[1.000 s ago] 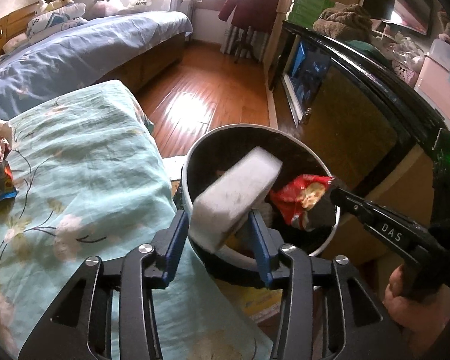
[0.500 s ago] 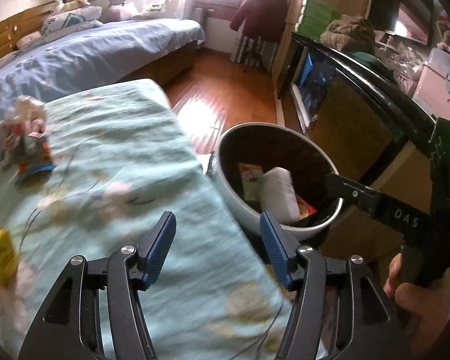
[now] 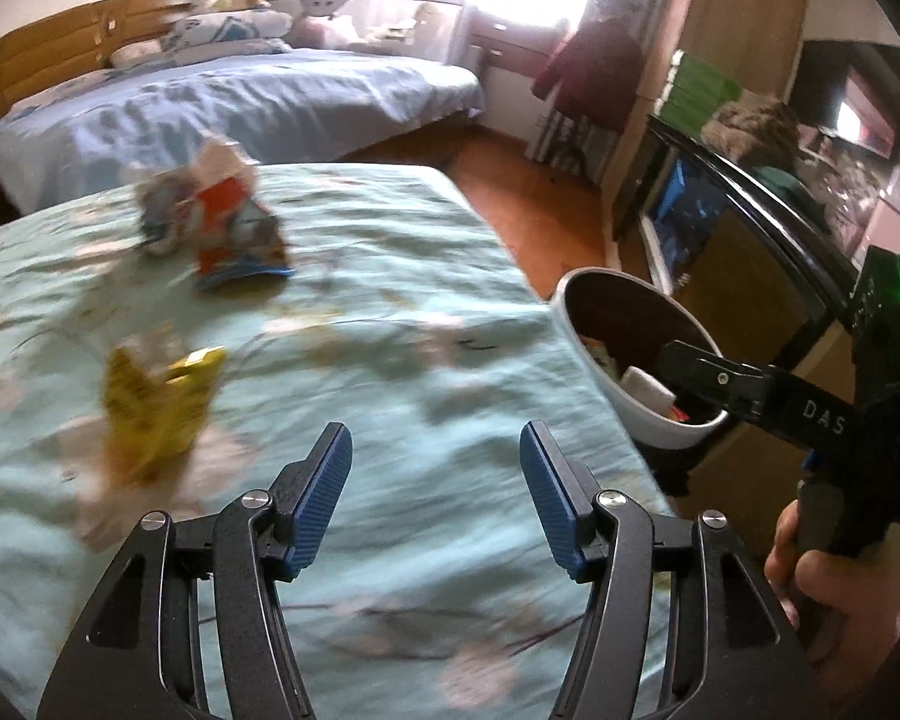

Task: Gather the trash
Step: 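Move both tools back to the bed toward the yellow bag and wrapper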

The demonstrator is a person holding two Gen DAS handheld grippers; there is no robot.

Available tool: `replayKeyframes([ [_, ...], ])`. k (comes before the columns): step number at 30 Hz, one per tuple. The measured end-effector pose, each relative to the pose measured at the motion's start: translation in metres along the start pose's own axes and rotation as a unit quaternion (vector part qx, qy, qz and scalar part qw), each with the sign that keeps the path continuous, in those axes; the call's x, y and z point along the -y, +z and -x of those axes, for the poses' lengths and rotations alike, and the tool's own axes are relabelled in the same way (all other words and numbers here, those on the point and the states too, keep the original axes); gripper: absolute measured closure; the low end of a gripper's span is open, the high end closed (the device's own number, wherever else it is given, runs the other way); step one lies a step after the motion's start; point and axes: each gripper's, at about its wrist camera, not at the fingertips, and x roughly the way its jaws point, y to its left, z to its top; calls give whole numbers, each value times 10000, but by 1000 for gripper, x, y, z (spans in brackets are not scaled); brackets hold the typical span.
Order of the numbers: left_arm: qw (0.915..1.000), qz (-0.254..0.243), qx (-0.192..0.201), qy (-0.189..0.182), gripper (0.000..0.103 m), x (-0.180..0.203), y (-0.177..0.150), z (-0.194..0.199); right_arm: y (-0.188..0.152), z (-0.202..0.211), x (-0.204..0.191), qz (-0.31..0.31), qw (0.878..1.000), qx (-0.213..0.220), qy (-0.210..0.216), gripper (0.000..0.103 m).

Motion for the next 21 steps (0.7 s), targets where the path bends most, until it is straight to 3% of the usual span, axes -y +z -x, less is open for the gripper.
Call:
replayKeyframes([
  [12,9956,706,207,573,42,-74,-16,27,-6,-25,-48,318,9988,-240,296,25],
  [21,9926,997,3,699,35,-107,-14,18,-3,-46,-81,610,9956,-341,622,17],
])
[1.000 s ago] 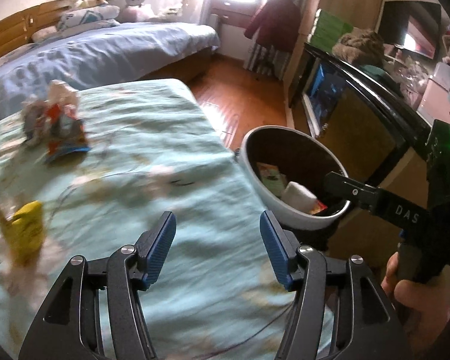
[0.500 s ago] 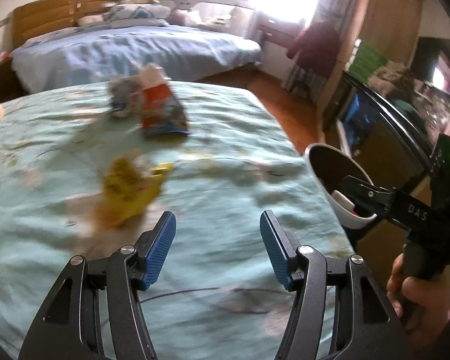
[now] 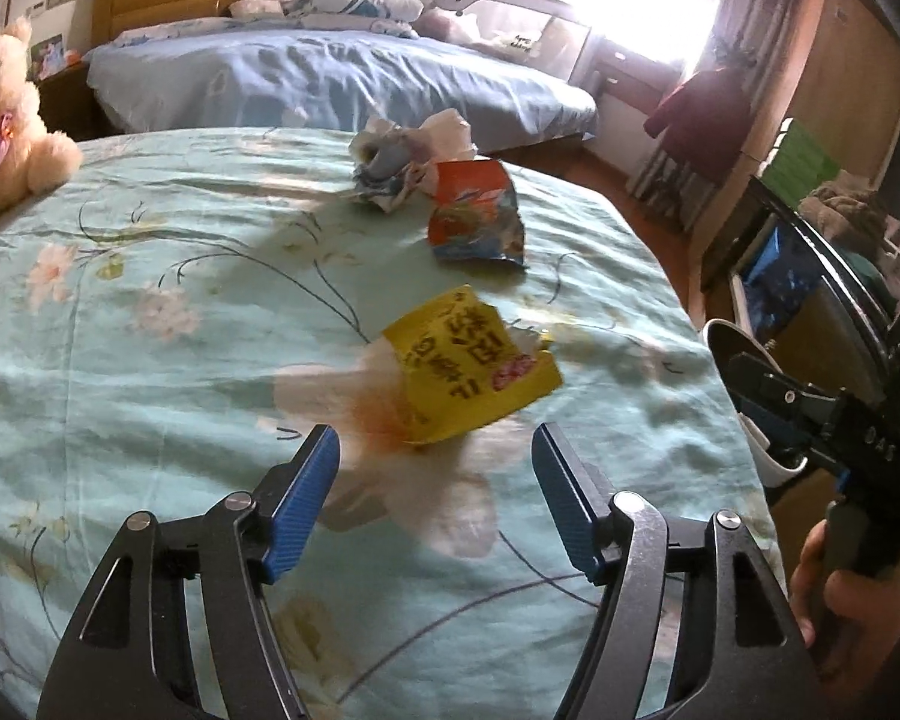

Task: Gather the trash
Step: 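Move both tools back to the bed toward the yellow bag and wrapper, then grasp the yellow snack bag with the left tool while the right tool grasps the orange wrapper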

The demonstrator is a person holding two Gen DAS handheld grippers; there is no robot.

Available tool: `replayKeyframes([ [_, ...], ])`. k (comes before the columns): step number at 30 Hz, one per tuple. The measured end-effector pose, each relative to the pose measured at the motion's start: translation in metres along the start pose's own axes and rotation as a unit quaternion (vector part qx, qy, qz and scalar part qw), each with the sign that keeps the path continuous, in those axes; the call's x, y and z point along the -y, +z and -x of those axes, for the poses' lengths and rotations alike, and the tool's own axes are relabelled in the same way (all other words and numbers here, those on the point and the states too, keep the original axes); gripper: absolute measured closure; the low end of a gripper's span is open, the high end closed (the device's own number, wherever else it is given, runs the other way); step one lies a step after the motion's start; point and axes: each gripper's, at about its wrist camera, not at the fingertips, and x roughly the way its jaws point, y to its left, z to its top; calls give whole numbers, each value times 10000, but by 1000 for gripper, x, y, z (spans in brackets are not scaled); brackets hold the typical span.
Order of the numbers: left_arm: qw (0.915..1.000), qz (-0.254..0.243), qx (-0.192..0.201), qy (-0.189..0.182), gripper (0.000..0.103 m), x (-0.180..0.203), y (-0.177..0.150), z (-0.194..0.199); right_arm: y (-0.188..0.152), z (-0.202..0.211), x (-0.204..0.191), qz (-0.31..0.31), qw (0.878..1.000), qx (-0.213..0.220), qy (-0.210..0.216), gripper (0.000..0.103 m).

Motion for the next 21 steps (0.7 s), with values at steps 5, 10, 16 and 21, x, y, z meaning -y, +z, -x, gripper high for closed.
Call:
replayKeyframes([
  [5,10000,-63,-65,1,35,0,6,-10,9,-20,-11,100,9998,-92,130,17],
  [10,9999,-149,-45,-60,36,2,16,-21,20,-43,-19,179,9994,-181,220,17],
  [16,9992,-285,-164,-216,70,0,28,-33,33,-69,-30,219,9990,-276,292,17],
  [21,9998,-160,25,-72,70,-18,36,-26,42,-92,-43,364,9980,-398,341,17],
])
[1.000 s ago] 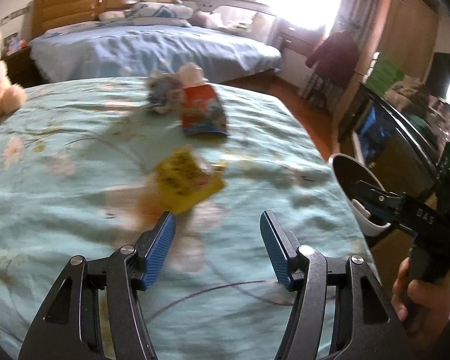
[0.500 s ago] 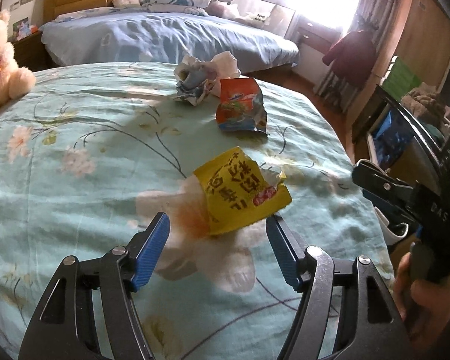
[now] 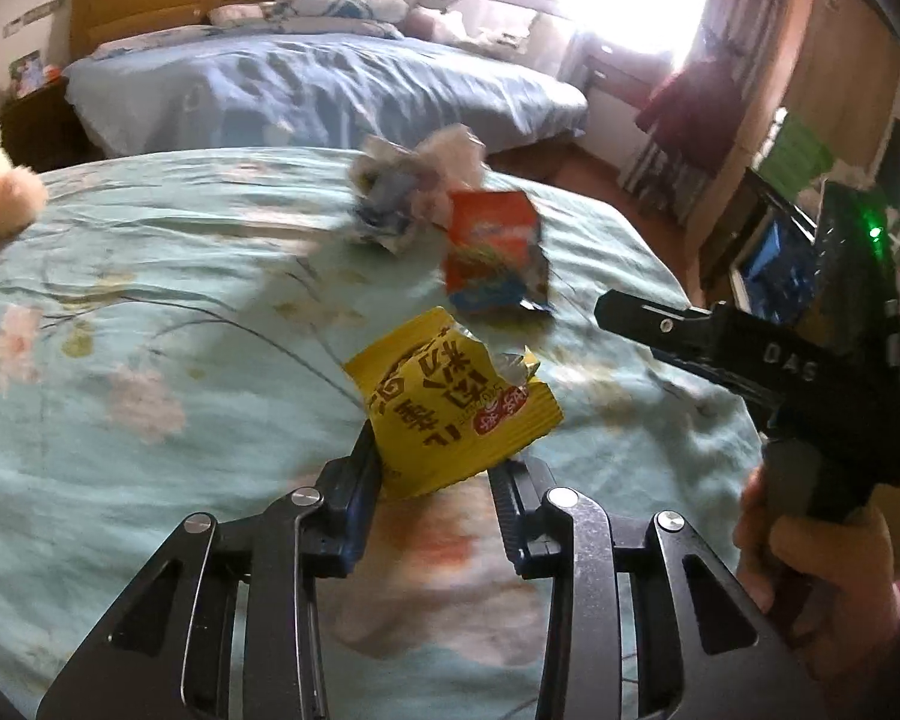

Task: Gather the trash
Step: 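Grasp the yellow snack bag with the left tool while the right tool grasps the orange wrapper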

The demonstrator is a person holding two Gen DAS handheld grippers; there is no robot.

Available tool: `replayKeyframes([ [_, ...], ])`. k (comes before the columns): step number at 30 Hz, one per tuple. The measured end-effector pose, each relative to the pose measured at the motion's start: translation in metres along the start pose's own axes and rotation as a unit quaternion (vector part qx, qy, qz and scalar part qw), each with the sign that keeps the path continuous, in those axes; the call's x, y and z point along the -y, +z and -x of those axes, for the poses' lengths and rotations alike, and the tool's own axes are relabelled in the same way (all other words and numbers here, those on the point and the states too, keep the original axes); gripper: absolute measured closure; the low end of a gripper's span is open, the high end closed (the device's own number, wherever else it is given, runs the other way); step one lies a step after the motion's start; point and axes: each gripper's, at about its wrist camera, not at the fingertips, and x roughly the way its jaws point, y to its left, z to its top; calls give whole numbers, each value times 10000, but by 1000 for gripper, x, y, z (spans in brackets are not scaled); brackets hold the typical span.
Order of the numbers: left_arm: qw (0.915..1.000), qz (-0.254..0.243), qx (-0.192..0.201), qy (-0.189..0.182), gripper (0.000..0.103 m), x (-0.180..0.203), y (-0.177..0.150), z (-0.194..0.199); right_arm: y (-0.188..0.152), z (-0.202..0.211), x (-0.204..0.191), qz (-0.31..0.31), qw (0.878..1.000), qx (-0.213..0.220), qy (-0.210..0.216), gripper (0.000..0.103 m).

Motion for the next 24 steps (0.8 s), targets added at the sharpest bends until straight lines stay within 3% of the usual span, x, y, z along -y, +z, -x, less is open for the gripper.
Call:
replayKeyframes([
  [5,9989,462,-87,-57,70,-28,-2,-7,9,-24,-16,249,9996,-127,83,17],
  [9,9992,393,-13,108,70,-24,-5,-4,18,-40,-27,421,9989,-182,55,17],
  [14,9989,462,-28,33,70,-27,-6,-4,21,-50,-37,616,9978,-195,-165,18],
  [16,9990,450,-28,38,70,-27,-6,-4,22,-52,-37,639,9975,-190,-248,34],
  [17,9990,447,-28,39,70,-27,-6,-4,22,-53,-37,626,9975,-204,-273,53],
  [19,9990,445,-28,39,70,-27,-5,-5,20,-49,-33,554,9978,-188,-310,67],
  [21,9990,442,-30,41,70,-27,-6,-5,17,-45,-29,484,9982,-223,-287,100],
  [24,9990,428,-53,82,70,-25,-6,-5,9,-33,-24,358,9989,-204,-220,100],
])
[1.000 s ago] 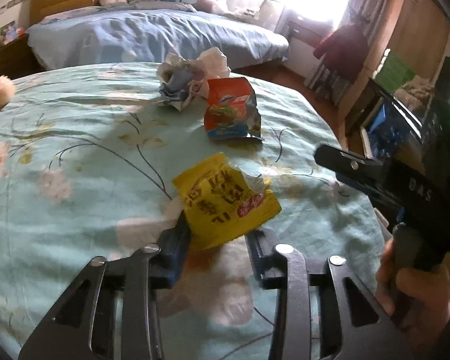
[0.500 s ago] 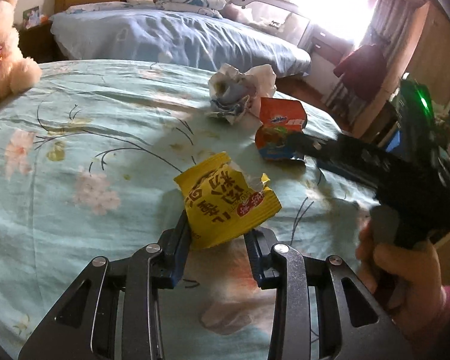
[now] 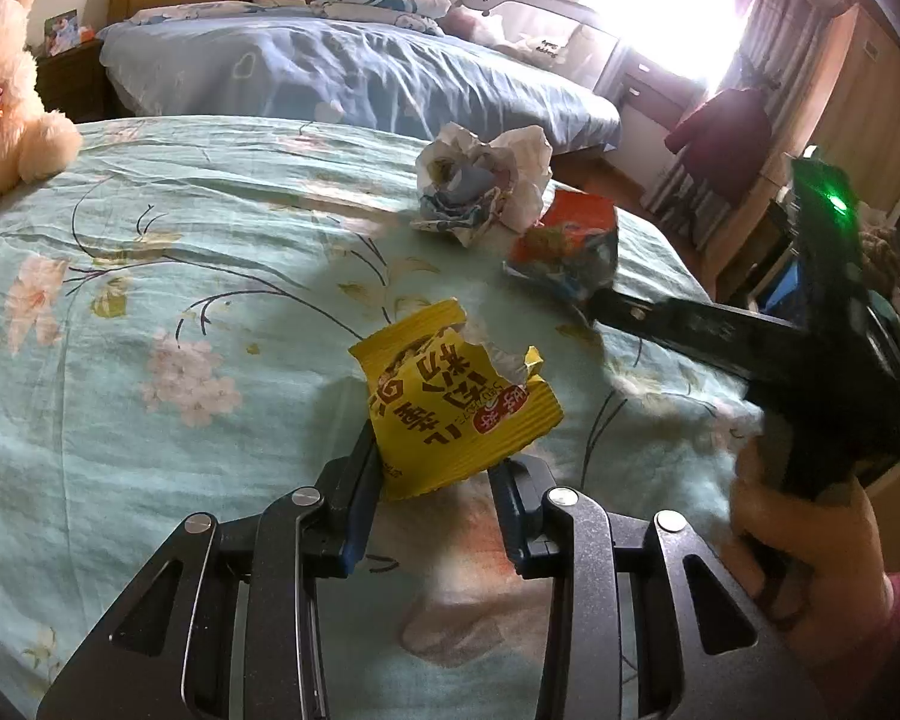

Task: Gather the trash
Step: 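Grasp the yellow snack bag with the left tool while the right tool grasps the orange wrapper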

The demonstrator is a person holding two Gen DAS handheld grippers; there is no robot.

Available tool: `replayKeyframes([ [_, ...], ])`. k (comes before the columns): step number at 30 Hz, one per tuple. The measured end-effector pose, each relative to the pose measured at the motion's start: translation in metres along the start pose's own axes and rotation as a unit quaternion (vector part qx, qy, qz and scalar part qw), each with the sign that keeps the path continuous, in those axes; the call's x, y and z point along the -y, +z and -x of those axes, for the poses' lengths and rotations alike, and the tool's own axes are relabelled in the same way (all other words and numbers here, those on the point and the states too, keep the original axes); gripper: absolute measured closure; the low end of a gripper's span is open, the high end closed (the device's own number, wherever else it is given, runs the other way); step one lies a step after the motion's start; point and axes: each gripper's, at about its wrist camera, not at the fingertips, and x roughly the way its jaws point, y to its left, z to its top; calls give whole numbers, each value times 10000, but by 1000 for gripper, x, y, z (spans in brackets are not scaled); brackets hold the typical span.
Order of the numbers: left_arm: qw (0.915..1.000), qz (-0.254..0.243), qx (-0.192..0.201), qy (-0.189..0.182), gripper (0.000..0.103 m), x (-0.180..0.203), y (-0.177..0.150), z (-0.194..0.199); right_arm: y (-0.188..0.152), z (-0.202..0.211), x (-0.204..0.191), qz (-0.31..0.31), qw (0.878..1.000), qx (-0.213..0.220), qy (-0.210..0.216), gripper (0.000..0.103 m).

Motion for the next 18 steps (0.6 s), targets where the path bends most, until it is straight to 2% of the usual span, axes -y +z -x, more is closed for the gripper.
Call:
replayKeyframes([
  [3,10000,-1,-15,38,70,4,-5,4,-14,17,5,-88,9999,49,76,100],
  [8,9998,105,17,-180,71,13,-19,18,-34,50,13,-237,9995,169,158,101],
  [18,9980,-375,-64,-507,71,65,-39,30,-69,112,36,-527,9972,533,25,101],
])
